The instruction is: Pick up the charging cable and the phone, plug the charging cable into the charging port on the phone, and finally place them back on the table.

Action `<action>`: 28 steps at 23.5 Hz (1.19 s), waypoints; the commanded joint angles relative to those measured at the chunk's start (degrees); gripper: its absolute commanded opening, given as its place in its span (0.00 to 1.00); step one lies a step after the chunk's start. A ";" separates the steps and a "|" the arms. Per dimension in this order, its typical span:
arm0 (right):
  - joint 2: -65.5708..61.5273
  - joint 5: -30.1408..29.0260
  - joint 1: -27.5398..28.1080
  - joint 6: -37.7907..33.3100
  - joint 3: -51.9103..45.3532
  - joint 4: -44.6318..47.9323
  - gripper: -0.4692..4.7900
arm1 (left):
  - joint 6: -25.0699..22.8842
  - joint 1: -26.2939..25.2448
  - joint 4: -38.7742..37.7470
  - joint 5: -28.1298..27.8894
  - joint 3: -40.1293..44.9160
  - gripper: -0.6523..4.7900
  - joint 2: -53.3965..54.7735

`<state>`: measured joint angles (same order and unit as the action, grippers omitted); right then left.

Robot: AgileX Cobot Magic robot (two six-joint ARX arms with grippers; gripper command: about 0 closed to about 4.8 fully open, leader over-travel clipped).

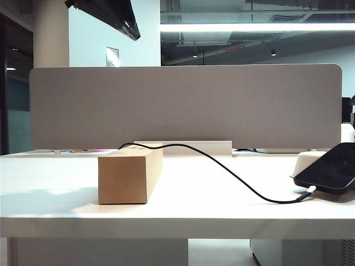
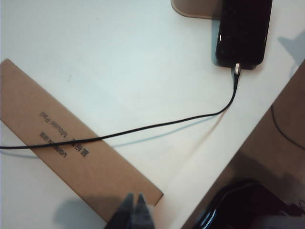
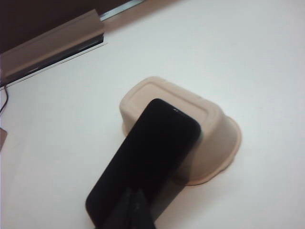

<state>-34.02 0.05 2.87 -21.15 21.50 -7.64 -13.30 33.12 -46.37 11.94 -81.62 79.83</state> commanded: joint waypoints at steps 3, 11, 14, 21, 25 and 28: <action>6.34 1.99 0.02 2.43 -3.32 0.46 0.08 | 0.04 0.09 1.64 0.85 1.09 0.11 -1.95; 16.61 1.97 0.02 6.40 -7.67 0.11 0.08 | 0.24 0.22 1.05 0.98 1.11 0.11 -1.95; 22.82 1.97 0.02 6.34 -10.93 -0.42 0.08 | 0.24 0.94 0.98 0.94 1.11 0.11 -1.97; 30.34 1.95 0.02 6.36 -14.97 -3.28 0.08 | 0.22 1.90 0.76 0.74 1.11 0.11 -2.54; 31.87 1.51 0.02 6.36 -15.89 -3.39 0.08 | 0.24 1.88 0.57 0.72 1.16 0.11 -3.17; 32.28 1.29 0.00 6.38 -16.74 -3.32 0.08 | 0.24 1.88 0.59 0.72 1.40 0.11 -4.07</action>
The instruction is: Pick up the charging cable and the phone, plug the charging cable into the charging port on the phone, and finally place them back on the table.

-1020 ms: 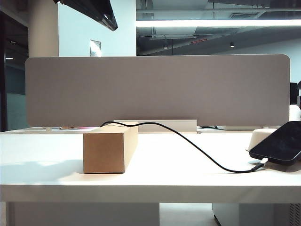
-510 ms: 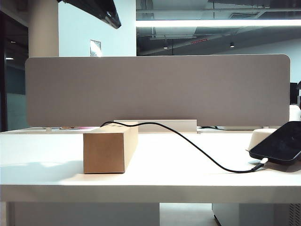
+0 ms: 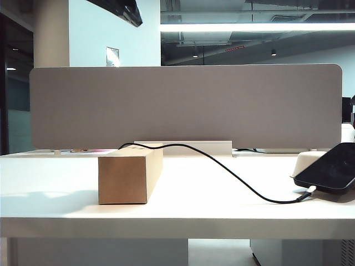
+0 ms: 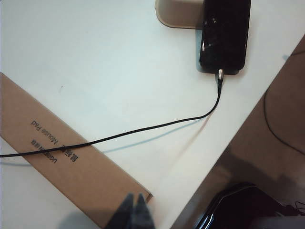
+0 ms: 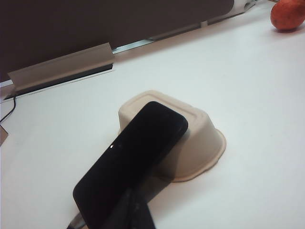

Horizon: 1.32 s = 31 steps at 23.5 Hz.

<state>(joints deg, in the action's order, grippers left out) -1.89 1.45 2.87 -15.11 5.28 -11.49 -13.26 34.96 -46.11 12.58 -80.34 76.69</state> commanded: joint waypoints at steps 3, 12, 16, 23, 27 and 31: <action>0.70 -0.09 0.00 0.35 -1.16 0.59 0.08 | 0.20 0.04 0.26 0.07 0.17 0.11 -1.86; 1.92 -0.13 0.00 1.88 -3.28 0.83 0.08 | 0.17 0.00 -0.52 -1.84 0.79 0.11 -5.90; 1.92 -0.13 0.00 3.61 -4.07 0.59 0.08 | 0.22 0.00 -0.87 -3.74 2.27 0.11 -9.77; 1.81 -0.50 0.00 8.28 -5.16 1.07 0.08 | 0.22 0.00 -3.13 -4.00 2.32 0.11 -13.57; 1.73 -0.50 0.02 9.62 -5.22 0.81 0.08 | 0.42 -0.02 -3.65 -4.02 2.32 0.11 -15.98; 1.73 -1.81 0.00 9.20 -5.22 0.92 0.09 | 0.39 -0.04 -3.67 -4.02 2.32 0.11 -18.62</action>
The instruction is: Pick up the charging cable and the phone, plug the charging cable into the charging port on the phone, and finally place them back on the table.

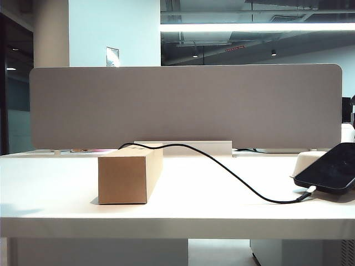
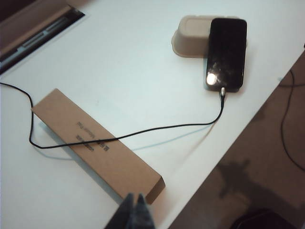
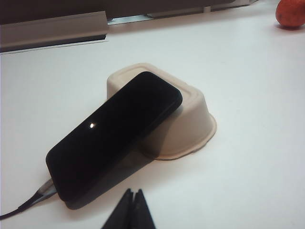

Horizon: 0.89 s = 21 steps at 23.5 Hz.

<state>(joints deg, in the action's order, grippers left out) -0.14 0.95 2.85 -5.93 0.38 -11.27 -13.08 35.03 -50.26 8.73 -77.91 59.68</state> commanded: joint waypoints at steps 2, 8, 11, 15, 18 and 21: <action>-0.02 -1.27 0.02 -0.09 -0.33 0.72 0.09 | 0.22 -0.13 0.48 -0.66 -0.11 0.11 -2.60; -0.02 -1.07 0.04 -0.04 -0.31 0.74 0.09 | 2.38 -0.13 1.62 -5.22 3.26 0.11 -8.41; 0.00 -1.07 0.07 -0.07 -0.31 0.76 0.09 | 2.58 -0.13 6.95 -8.07 10.84 0.11 -12.70; 0.00 -1.07 0.07 -0.04 -0.31 0.76 0.09 | 2.51 -0.13 14.64 -11.41 19.52 0.11 -16.83; 0.00 -1.05 0.07 -0.04 -0.31 0.76 0.09 | 2.58 -0.13 20.48 -16.44 25.92 0.11 -19.63; 0.00 -1.07 0.07 -0.04 -0.31 0.76 0.09 | 2.73 -0.13 25.42 -18.64 31.30 0.11 -21.68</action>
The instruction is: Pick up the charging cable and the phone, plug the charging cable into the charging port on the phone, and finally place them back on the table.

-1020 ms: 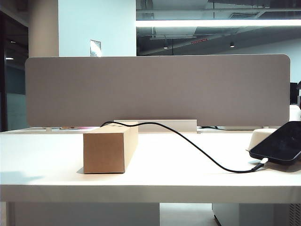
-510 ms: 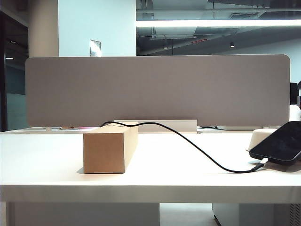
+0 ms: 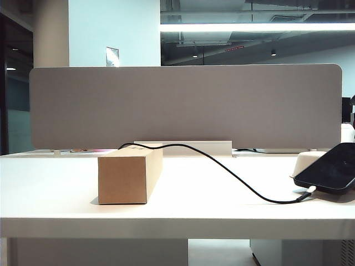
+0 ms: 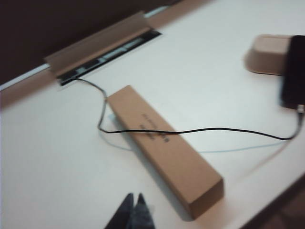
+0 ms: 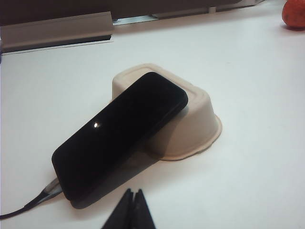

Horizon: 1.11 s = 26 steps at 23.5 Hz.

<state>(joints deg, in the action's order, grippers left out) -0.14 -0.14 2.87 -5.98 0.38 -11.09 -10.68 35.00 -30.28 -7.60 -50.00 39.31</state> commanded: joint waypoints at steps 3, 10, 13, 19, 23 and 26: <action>0.00 0.02 0.04 0.00 -0.31 0.59 0.09 | 1.46 -0.07 11.19 -2.54 9.53 0.11 -4.48; 0.00 0.04 0.07 0.00 -0.28 0.59 0.09 | 9.14 -9.73 22.77 -0.83 24.68 0.11 -12.33; 0.00 0.02 0.09 0.00 -0.28 0.59 0.09 | 12.94 -16.85 27.23 3.80 30.53 0.11 -16.15; 0.02 0.02 0.09 0.00 -0.28 0.59 0.09 | 14.40 -24.41 28.35 4.00 34.77 0.11 -22.71; 0.02 0.04 0.09 0.00 -0.28 0.57 0.09 | 14.60 -29.64 30.71 4.61 36.96 0.11 -27.06; 0.02 0.04 0.11 0.00 -0.28 0.57 0.09 | 14.58 -32.92 33.22 7.02 38.84 0.11 -29.97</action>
<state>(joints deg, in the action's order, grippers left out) -0.14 -0.16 2.92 -5.98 0.38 -11.09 3.77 3.38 0.40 -2.57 -11.94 10.57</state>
